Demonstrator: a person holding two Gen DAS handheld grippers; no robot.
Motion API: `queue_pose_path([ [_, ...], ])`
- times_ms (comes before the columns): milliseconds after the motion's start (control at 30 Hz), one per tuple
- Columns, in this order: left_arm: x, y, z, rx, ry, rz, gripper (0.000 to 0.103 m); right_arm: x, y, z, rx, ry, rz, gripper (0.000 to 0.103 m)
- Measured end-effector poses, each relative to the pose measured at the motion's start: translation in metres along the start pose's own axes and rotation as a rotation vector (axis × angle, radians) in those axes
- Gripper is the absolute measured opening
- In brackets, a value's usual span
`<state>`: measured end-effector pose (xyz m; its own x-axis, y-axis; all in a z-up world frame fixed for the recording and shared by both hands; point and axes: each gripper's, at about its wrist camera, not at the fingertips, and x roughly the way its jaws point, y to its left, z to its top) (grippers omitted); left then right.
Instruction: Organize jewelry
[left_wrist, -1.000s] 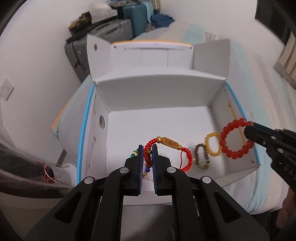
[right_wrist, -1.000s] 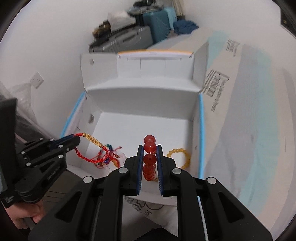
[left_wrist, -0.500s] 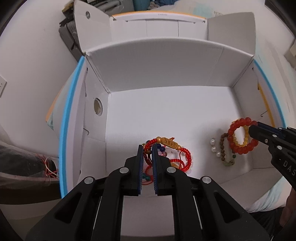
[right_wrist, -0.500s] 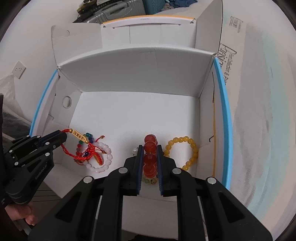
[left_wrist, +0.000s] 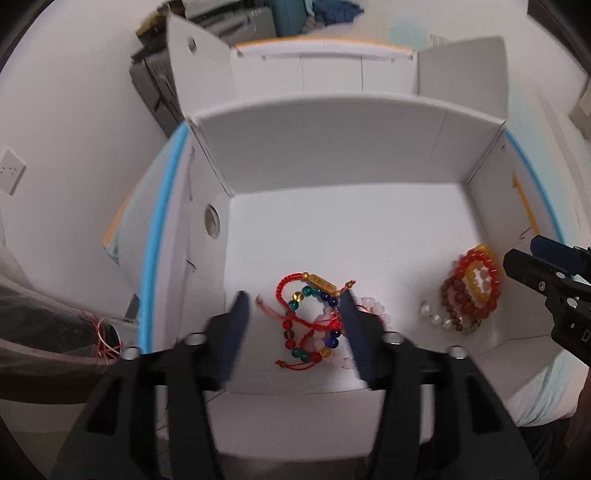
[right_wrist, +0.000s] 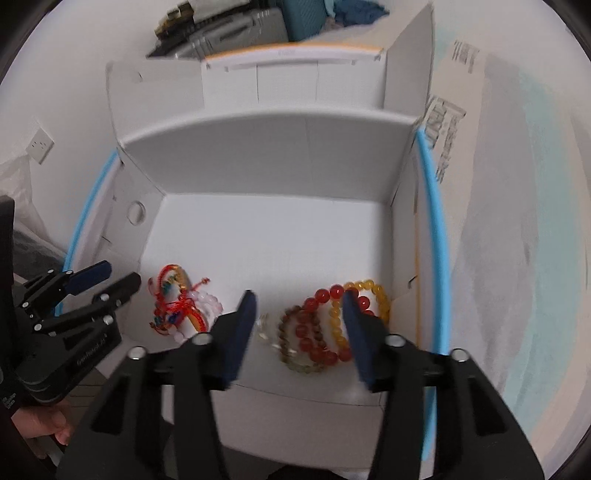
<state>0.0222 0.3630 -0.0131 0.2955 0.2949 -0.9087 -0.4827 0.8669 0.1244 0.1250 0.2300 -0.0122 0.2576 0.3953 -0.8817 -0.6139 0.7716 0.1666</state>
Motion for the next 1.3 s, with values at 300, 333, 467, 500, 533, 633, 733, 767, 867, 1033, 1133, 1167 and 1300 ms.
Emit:
queue_pose_path([
  [300, -0.070, 0.004, -0.041, -0.026, -0.227, -0.019, 0.098, -0.085, 0.009, -0.048, -0.023, -0.266, -0.052, 0.094],
  [333, -0.076, 0.005, -0.046, -0.039, -0.242, -0.025, 0.097, -0.089, 0.011, -0.055, -0.023, -0.274, -0.057, 0.095],
  [467, -0.093, 0.008, -0.067, -0.074, -0.282, -0.061, 0.097, -0.101, 0.019, -0.086, -0.024, -0.306, -0.067, 0.095],
  [500, -0.097, 0.008, -0.074, -0.072, -0.298, -0.062, 0.097, -0.102, 0.020, -0.092, -0.023, -0.312, -0.069, 0.095],
  [533, -0.100, 0.007, -0.081, -0.070, -0.313, -0.062, 0.097, -0.104, 0.021, -0.098, -0.023, -0.315, -0.069, 0.095],
  [633, -0.105, 0.005, -0.098, -0.062, -0.327, -0.082, 0.097, -0.107, 0.024, -0.118, -0.010, -0.331, -0.079, 0.095],
  [733, -0.104, 0.003, -0.114, -0.060, -0.325, -0.104, 0.097, -0.114, 0.025, -0.137, 0.012, -0.364, -0.096, 0.095],
  [767, -0.104, 0.001, -0.120, -0.052, -0.325, -0.096, 0.097, -0.116, 0.026, -0.143, 0.015, -0.371, -0.102, 0.095],
  [867, -0.106, -0.001, -0.132, -0.037, -0.338, -0.087, 0.097, -0.120, 0.027, -0.154, 0.030, -0.391, -0.122, 0.095],
  [1033, -0.110, -0.003, -0.141, -0.030, -0.336, -0.089, 0.097, -0.122, 0.030, -0.162, 0.030, -0.402, -0.157, 0.095],
  [1133, -0.110, -0.003, -0.142, -0.035, -0.336, -0.091, 0.097, -0.124, 0.031, -0.164, 0.032, -0.407, -0.161, 0.095],
  [1167, -0.111, -0.003, -0.142, -0.038, -0.338, -0.092, 0.097, -0.124, 0.030, -0.164, 0.035, -0.408, -0.162, 0.095],
  [1300, -0.114, -0.005, -0.143, -0.029, -0.345, -0.096, 0.097, -0.125, 0.029, -0.165, 0.041, -0.407, -0.161, 0.096],
])
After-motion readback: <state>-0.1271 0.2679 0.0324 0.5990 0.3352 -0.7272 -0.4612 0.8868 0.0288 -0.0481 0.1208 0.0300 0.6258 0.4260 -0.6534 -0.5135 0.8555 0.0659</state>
